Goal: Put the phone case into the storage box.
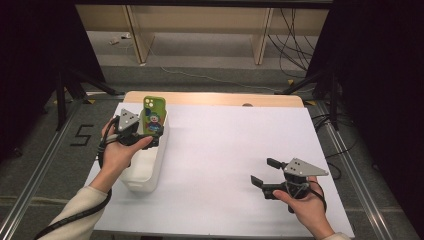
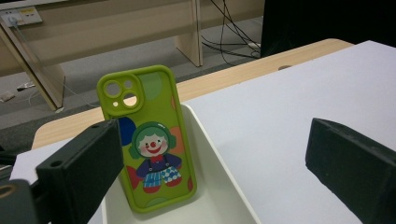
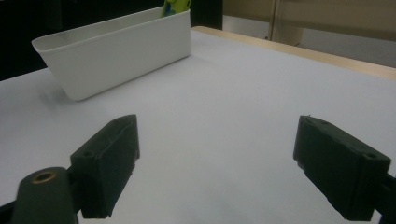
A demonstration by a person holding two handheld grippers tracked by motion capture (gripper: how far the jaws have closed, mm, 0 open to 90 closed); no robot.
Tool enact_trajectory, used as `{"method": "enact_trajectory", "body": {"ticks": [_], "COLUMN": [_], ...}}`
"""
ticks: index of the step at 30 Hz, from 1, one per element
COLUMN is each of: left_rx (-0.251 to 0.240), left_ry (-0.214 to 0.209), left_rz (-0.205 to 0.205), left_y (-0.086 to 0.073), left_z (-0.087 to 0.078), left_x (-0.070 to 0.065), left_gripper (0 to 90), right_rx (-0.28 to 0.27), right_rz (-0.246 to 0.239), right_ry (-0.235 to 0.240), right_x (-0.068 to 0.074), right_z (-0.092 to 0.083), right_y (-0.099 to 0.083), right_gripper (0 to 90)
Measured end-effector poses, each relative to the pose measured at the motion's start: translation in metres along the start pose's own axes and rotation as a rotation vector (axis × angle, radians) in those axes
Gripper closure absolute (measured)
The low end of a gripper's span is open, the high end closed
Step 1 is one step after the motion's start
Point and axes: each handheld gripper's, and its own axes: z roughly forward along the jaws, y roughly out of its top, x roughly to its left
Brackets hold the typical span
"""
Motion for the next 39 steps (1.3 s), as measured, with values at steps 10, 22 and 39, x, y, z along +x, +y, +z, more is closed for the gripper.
{"method": "enact_trajectory", "body": {"ticks": [10, 22, 39], "left_rx": [-0.012, -0.016, -0.015], "left_ry": [-0.026, -0.047, -0.057], "left_rz": [0.004, 0.026, 0.035], "left_y": [-0.004, -0.010, -0.015], "left_z": [-0.008, -0.017, -0.027], "left_x": [-0.007, -0.016, -0.019], "left_gripper": [3.9, 3.8, 3.8], "right_rx": [0.000, 0.001, 0.001], "right_rz": [0.001, 0.000, 0.000], "right_ry": [-0.001, -0.002, -0.001], "right_x": [0.000, 0.000, 0.000], "right_z": [0.000, 0.000, 0.000], "right_y": [0.000, 0.000, 0.000], "right_gripper": [15.6, 15.6, 15.6]}}
